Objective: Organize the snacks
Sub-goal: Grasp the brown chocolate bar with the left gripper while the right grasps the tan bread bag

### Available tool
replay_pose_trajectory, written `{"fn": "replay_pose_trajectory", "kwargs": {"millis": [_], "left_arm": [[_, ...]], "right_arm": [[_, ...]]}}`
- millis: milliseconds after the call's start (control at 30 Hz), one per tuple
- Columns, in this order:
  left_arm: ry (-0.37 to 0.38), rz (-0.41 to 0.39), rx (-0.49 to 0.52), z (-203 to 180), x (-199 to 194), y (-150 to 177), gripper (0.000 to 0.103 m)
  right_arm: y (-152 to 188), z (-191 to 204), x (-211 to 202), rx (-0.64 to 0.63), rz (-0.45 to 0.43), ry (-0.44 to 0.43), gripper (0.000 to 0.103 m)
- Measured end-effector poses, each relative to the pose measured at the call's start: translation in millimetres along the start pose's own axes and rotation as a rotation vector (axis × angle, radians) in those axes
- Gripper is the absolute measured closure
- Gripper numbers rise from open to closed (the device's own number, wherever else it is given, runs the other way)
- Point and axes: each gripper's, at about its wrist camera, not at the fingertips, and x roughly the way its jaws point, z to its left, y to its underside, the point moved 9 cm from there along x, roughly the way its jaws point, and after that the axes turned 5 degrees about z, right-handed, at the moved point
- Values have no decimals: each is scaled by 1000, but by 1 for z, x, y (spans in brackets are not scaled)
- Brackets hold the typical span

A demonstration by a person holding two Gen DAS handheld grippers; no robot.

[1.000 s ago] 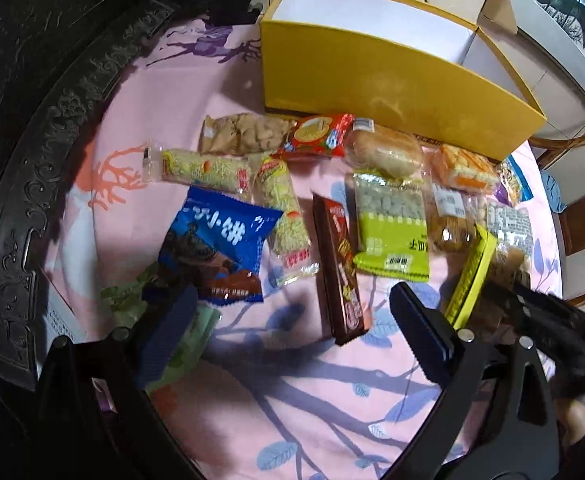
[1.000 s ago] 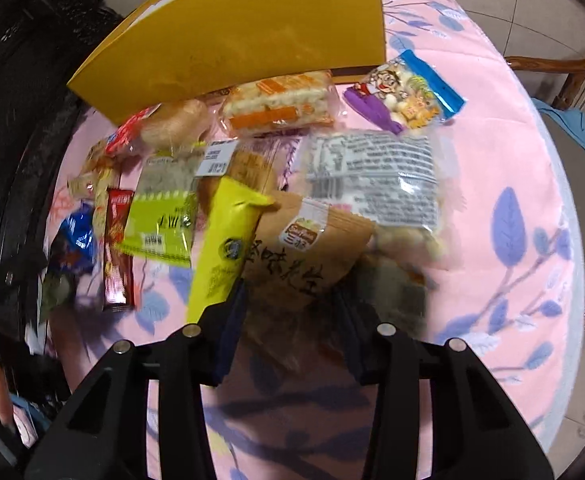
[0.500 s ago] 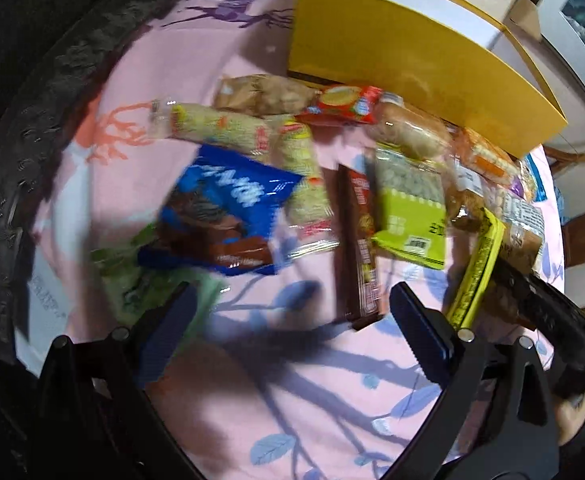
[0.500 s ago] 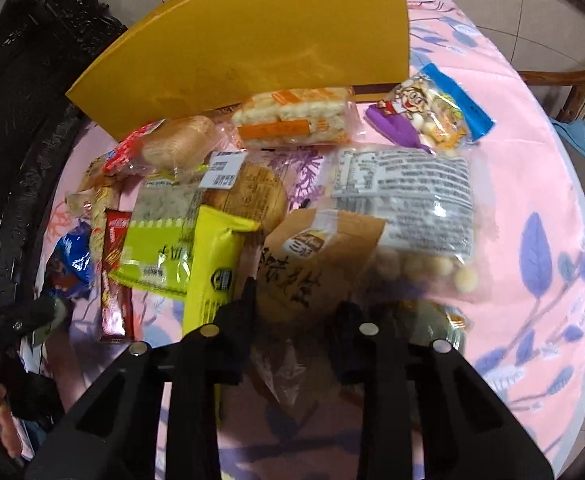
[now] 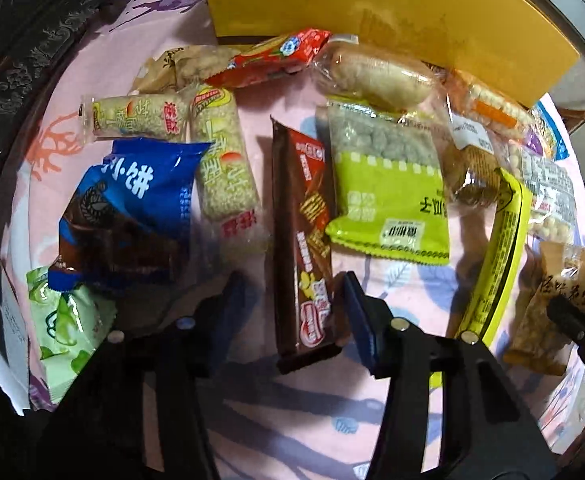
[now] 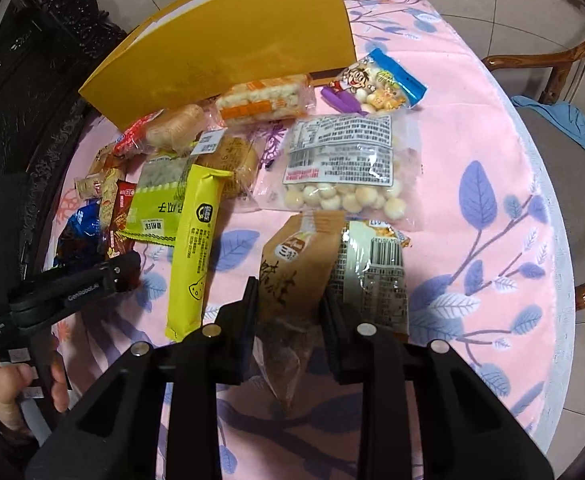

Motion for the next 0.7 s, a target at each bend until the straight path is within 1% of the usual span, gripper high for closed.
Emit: {"fn": "replay_pose_trajectory", "kwargs": {"millis": [67,100,133,167,233,300,333,400,467,500,533,633,700], "left_arm": [[-4,-11,-1,-2,2,-2,50],[-5,-19,-2,-3,3,-4,55],[-2,-29,-3,-3,3,-4,67],[17,-29,-1,-4,3,-4,78],[56,-14,-23,-1,2,-2,78],[65,-7,-29,4,3,2,78],[68,-4,-28,5,4,4,78],[62,-2,-16,7,6,5,78],[49,-5,-4,5,6,5,78],[43,-7,2,3,6,5,78],[38,-10,8,2,7,6,78],[31,-15,18,1,5,4,78],[22,-19,28,-2,5,4,78]], "right_arm": [[-1,2,2,0,0,-1,74],[-1,3,3,-5,0,-5,75],[-1,5,2,-12,-3,-7,77],[-2,8,2,-25,-9,-5,80],[-2,11,4,-40,-6,2,80],[-3,10,7,-31,-1,-3,80],[-3,9,12,-31,16,-1,80],[-5,9,16,-19,45,-12,77],[-3,8,26,-5,85,-8,66],[-3,9,28,-13,84,-5,64],[-3,11,29,-35,82,17,63],[-1,17,31,-106,72,71,65],[0,24,29,-178,56,121,71]]}}
